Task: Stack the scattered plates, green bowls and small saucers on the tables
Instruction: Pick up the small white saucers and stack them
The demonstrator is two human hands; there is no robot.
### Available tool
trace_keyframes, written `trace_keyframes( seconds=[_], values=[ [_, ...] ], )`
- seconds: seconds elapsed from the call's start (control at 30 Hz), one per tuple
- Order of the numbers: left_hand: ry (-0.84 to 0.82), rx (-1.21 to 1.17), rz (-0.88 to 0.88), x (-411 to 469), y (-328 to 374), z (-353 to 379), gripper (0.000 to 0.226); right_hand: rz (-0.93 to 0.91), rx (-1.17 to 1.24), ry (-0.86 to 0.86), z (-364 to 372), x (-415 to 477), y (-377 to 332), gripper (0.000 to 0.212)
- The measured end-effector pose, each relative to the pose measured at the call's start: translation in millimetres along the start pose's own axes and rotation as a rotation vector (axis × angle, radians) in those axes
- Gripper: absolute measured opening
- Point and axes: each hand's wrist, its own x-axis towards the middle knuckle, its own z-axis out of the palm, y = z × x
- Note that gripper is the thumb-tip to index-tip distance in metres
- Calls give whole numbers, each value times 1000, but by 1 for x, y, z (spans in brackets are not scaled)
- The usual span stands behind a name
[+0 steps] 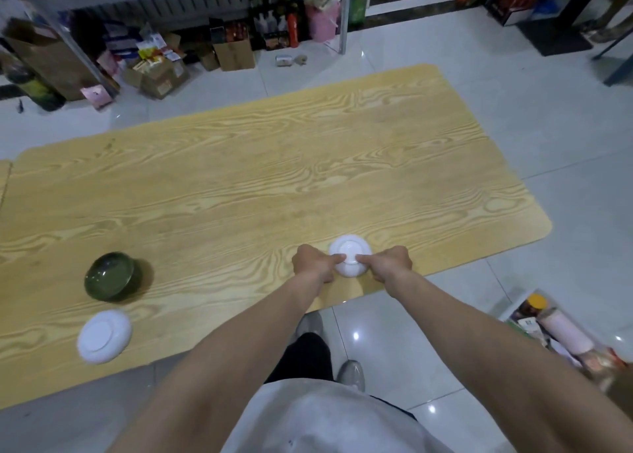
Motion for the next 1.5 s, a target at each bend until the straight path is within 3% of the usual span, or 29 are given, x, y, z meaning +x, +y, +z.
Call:
trace_keyframes(
  seconds=[0.17,0.27,0.37,0.43,0.53,0.73,0.87,1.23,1.4,1.5],
  values=[
    [29,-23,-55,15,7,-3,37,32,25,-55,5,9,-7,61],
    [14,-80,-89,21,11,-7,36,21,26,-100,7,10,-12,51],
    [-50,-151,-98,26,17,-14,30,-23,112,-159,8,10,-21,38],
    [-139,-202,-75,27,22,-20,34,-92,169,-203,8,6,-29,40],
    [-205,-242,11,27,30,-28,43,-327,-52,-155,12,1,-38,39],
    [-156,-188,92,34,33,-40,28,-719,-388,-42,13,3,-28,21],
    [-122,-91,165,45,6,-41,23,-754,-521,-49,21,7,-14,12],
    [-15,138,376,38,-7,-44,25,-832,-880,-80,22,4,-6,33],
    [41,393,562,28,-6,-53,20,-856,-1128,-89,12,-9,-18,41],
    [99,602,618,22,-5,-60,16,-901,-1249,-17,8,-20,-25,33]
  ],
)
